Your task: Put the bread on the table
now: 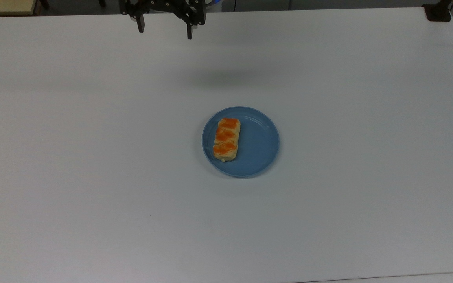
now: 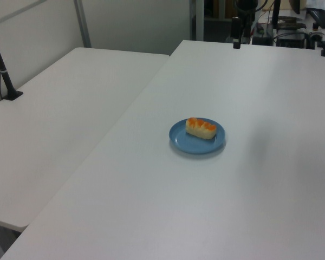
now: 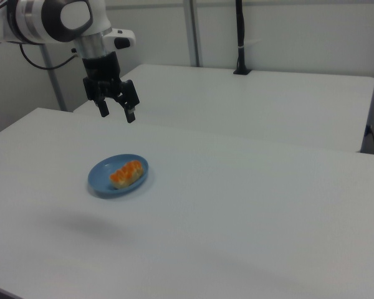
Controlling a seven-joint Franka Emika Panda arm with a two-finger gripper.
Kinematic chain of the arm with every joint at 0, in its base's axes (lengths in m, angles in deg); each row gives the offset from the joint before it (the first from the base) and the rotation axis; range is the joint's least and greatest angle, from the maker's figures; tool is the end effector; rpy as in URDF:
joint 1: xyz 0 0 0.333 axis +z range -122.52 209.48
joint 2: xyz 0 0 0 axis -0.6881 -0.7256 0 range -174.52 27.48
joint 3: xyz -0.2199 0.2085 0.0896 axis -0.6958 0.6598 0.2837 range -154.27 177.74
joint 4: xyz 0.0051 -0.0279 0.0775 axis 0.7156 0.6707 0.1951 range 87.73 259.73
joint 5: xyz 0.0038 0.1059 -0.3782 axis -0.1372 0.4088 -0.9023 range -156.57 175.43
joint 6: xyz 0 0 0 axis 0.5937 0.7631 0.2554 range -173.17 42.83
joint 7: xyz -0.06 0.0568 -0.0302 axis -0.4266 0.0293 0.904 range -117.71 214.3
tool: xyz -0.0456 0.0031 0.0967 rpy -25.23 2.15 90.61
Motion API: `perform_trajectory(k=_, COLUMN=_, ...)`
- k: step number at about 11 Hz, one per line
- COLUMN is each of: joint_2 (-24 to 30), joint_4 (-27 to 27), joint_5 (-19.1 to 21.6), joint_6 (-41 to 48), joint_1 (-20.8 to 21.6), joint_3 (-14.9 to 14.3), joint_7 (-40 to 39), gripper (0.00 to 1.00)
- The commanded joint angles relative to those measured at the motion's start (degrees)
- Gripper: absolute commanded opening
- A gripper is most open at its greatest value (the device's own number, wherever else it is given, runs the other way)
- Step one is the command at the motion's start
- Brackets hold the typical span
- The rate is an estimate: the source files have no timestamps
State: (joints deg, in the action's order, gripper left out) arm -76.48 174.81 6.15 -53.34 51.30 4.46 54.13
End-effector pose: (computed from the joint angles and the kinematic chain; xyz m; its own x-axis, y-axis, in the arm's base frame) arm 0.5775 0.0016 0.5948 0.9959 -0.0867 0.0264 -0.0882 -0.9942 0.0613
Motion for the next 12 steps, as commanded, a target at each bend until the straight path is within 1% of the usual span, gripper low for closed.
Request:
perform_trajectory(k=1, joint_2=-0.8, joint_4=0.2, joint_5=1.5, joint_6=-0.4, joint_1=0.4, joint_3=0.0, joint_7=-0.3, gripper=1.0)
perform_trajectory(k=8, joint_2=-1.0, joint_4=0.2, joint_5=1.6, joint_6=-0.5, joint_1=0.4, joint_3=0.0, joint_7=-0.4, gripper=1.0)
perform_trajectory(k=9, joint_2=-1.6, joint_4=0.2, joint_5=1.7, joint_6=-2.1, joint_1=0.5, joint_3=0.0, joint_7=0.1, gripper=1.0)
perform_trajectory(k=11, joint_2=-3.6, joint_4=0.2, joint_5=2.7, joint_6=-5.1, joint_1=1.9, joint_3=0.0, joint_7=3.7, gripper=1.0)
perform_trajectory(k=12, joint_2=-5.2, joint_4=0.4, joint_5=3.1, joint_6=-8.0, joint_1=2.5, joint_3=-0.1, joint_7=7.0, gripper=1.0)
